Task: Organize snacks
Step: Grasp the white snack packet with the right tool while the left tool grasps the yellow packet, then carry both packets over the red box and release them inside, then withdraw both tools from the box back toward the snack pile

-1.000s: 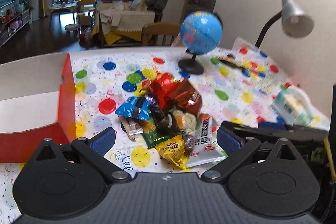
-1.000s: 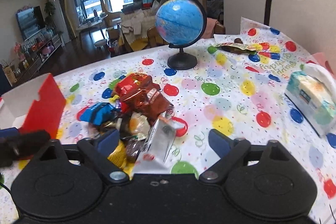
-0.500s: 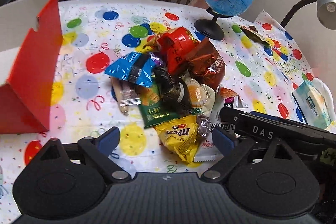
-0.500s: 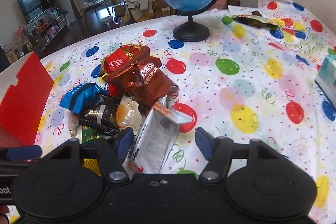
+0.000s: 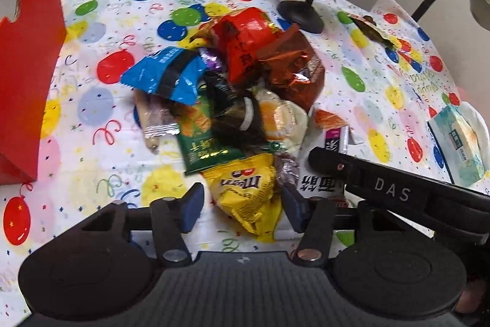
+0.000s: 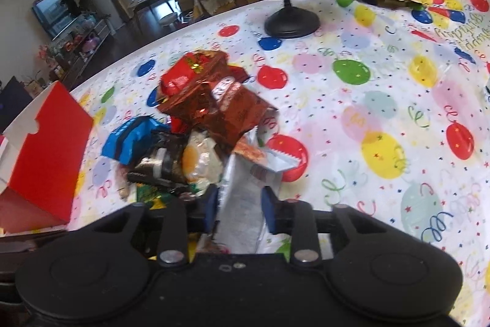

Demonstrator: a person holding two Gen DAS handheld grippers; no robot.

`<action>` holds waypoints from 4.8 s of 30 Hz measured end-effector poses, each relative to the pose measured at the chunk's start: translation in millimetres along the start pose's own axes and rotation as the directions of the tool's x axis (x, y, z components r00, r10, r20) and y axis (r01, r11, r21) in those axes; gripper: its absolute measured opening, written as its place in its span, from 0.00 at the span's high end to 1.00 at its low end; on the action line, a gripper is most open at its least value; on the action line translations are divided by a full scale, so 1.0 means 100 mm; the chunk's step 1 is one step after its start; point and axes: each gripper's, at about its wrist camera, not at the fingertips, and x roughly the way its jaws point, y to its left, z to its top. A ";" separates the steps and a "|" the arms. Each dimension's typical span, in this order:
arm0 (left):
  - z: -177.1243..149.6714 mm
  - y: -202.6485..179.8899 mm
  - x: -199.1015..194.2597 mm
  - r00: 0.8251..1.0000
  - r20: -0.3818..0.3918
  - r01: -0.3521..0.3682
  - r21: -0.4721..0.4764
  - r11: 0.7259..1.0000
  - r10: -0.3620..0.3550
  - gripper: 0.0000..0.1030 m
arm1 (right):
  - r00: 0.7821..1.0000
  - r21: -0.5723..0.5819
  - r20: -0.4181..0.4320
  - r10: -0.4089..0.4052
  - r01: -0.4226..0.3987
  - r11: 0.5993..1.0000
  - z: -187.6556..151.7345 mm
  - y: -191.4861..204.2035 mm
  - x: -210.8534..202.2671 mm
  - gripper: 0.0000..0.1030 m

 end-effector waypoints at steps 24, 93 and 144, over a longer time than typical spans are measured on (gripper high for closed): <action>-0.08 0.11 -0.73 0.992 0.127 0.015 -0.033 0.999 -0.011 0.71 | 0.996 0.005 0.082 0.044 -0.045 0.999 -0.10 0.15 -0.61 0.89; 0.58 2.99 -1.37 0.955 0.088 -0.270 -0.133 0.954 0.283 0.34 | 0.989 -0.296 -0.070 0.129 -0.144 0.944 0.00 3.37 0.61 0.78; 0.03 1.17 -2.49 0.918 0.383 -0.133 0.053 0.990 0.103 0.23 | 0.950 -0.149 0.284 0.132 -0.092 0.985 -0.26 1.98 -1.25 0.03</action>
